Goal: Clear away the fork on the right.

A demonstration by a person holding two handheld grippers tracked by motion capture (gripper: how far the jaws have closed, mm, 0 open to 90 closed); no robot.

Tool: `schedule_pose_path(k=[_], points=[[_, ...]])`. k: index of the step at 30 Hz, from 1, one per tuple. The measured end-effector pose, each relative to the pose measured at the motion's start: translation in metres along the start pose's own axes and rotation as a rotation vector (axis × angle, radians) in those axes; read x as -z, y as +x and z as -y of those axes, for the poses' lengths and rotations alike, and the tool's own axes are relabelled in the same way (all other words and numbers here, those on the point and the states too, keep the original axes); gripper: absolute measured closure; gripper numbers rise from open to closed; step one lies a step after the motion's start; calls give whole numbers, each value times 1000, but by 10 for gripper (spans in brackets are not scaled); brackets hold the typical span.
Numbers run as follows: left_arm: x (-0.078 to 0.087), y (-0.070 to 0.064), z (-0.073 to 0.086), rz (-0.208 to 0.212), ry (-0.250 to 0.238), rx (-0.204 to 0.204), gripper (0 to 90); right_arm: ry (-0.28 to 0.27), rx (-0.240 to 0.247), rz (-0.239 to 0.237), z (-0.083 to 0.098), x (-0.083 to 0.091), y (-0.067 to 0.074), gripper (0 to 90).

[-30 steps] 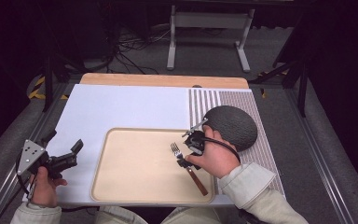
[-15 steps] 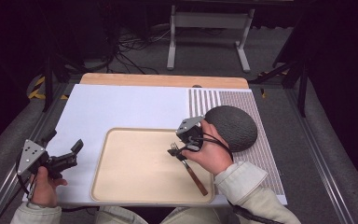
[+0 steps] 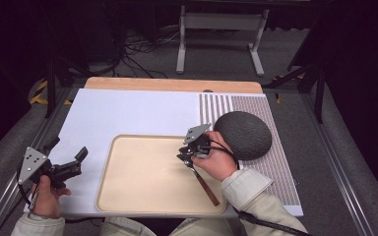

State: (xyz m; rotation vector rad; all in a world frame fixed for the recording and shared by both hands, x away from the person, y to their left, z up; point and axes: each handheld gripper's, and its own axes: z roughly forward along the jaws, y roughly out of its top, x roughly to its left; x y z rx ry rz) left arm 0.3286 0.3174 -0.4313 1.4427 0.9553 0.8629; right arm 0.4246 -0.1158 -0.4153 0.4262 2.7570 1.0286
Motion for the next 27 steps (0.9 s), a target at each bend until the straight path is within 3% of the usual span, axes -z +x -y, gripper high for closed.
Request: schedule_pose_path(k=[2,6,14,27], points=[[0,0,0,1,0,-1,4,9,16,-11,2,-5,0,840],[0,0,0,1,2,-1,4,29,38,-21,4,-15,1,900],[0,0,0,2,-1,0,4,55,43,-16,9,-25,1,900],[0,0,0,2,-1,0,4,82,41,26,12,-23,-3,900]])
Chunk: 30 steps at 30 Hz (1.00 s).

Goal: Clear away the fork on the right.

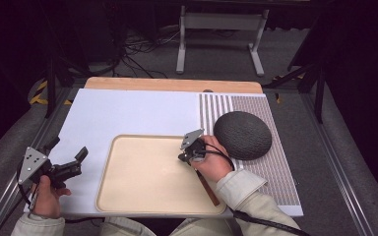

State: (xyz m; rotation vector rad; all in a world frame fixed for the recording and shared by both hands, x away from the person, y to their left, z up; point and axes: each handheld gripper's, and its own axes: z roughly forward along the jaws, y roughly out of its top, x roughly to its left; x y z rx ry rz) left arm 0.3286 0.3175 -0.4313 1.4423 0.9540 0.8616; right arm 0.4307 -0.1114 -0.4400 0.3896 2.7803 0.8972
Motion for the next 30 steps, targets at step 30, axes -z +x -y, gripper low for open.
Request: schedule_pose_path(k=[30], points=[[-2,0,0,4,7,-2,4,50,-116,117,27,21,-25,900]])
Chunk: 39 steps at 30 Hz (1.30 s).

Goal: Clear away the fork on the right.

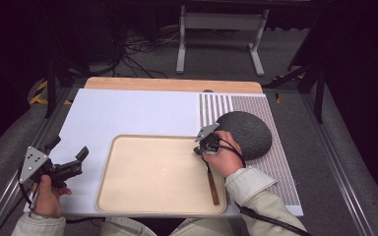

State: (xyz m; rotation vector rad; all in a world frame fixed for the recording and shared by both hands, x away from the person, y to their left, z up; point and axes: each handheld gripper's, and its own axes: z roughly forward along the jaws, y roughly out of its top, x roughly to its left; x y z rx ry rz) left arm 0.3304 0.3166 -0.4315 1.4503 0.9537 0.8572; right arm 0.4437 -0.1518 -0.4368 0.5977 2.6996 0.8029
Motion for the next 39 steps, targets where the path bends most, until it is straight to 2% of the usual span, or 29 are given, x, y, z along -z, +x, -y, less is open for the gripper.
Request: schedule_pose_path(k=[13,26,31,36,38,39], points=[[0,0,1,-1,1,6,4,10,-41,31,9,6,-9,900],[0,1,0,0,1,4,4,20,-57,54,14,10,-13,900],[0,0,1,-1,0,8,4,-2,-62,46,13,12,-13,900],[0,0,1,-1,-1,5,4,-51,-69,47,6,20,-10,822],[0,0,0,-2,-2,9,4,-73,-60,50,3,25,-9,725],[0,0,0,-2,-2,9,4,-93,-72,45,1,26,-8,656]])
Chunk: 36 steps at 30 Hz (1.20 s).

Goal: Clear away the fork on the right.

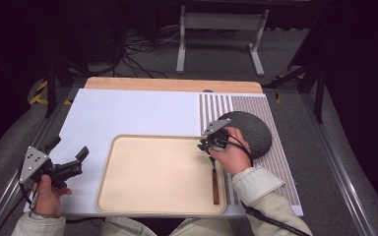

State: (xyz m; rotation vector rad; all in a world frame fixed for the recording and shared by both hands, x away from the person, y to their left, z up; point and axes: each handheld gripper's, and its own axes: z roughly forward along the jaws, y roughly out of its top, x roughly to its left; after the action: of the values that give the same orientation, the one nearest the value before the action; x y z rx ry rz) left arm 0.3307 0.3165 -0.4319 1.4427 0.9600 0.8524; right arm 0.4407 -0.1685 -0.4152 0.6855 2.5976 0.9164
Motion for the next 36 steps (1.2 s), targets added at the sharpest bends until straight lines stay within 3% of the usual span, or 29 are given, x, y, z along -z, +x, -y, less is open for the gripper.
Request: schedule_pose_path(k=[1,2,3,6,9,17,36], points=[[0,0,0,1,1,-2,4,0,0,0,0,0,0,656],[0,0,0,2,4,-2,4,-36,-19,-28,-3,3,1,494],[0,0,0,3,5,-5,4,-36,-19,-28,-3,3,1,494],[1,1,0,0,1,1,4,-106,-59,-50,-6,6,3,292],[1,0,0,1,3,-2,4,-149,-39,-46,-9,13,6,217],[0,-1,0,1,0,0,4,-229,8,-12,-13,39,7,168],[0,1,-1,-5,-1,2,5,-402,15,37,10,91,-3,151]])
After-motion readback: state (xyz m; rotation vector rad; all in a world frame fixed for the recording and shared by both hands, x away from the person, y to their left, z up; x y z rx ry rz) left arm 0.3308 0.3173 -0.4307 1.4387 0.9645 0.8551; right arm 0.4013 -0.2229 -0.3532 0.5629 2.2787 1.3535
